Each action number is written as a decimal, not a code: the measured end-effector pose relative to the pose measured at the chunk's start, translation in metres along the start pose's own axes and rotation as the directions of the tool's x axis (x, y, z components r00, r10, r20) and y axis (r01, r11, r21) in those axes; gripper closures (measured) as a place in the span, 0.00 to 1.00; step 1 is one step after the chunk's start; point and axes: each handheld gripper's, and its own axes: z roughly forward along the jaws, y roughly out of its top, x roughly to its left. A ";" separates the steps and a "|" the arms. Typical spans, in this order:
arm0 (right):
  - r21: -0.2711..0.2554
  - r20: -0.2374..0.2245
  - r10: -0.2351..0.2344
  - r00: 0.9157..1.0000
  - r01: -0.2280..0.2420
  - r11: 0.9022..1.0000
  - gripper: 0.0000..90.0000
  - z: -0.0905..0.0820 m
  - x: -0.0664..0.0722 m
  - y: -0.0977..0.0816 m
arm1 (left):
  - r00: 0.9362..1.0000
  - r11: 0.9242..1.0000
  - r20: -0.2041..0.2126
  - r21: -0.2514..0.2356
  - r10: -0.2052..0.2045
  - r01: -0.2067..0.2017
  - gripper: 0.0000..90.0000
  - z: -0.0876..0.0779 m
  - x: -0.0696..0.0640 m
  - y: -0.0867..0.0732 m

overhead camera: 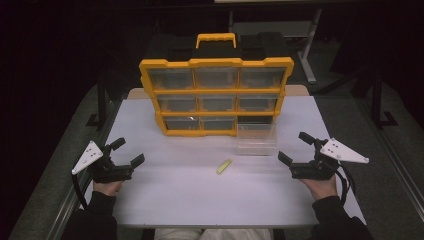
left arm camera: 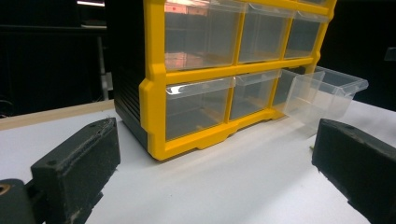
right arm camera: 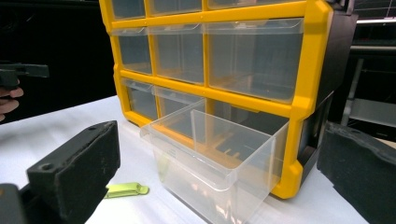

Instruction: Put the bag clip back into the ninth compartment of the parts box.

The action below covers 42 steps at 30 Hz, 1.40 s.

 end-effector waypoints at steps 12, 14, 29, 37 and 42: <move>0.018 0.009 -0.001 1.000 0.001 1.000 0.00 0.000 0.001 0.001 | 1.000 1.000 -0.003 0.008 -0.002 0.002 0.01 0.001 0.000 -0.001; 0.022 0.006 -0.001 1.000 0.000 1.000 0.00 0.001 0.001 0.001 | 1.000 1.000 -0.004 0.010 -0.003 0.003 0.01 0.001 0.000 -0.001; 0.089 -0.046 -0.003 0.999 0.007 0.996 0.00 0.012 0.010 0.008 | 1.000 1.000 -0.006 0.015 -0.005 0.005 0.01 0.001 0.001 -0.002; 0.153 -0.086 -0.045 0.995 0.058 0.987 0.00 0.022 0.016 0.017 | 1.000 1.000 -0.011 0.012 -0.010 0.010 0.01 0.001 0.000 -0.003; 0.185 -0.121 -0.074 0.990 0.096 0.978 0.00 0.034 0.020 0.025 | 1.000 1.000 -0.008 0.016 -0.010 0.010 0.01 0.002 0.001 -0.003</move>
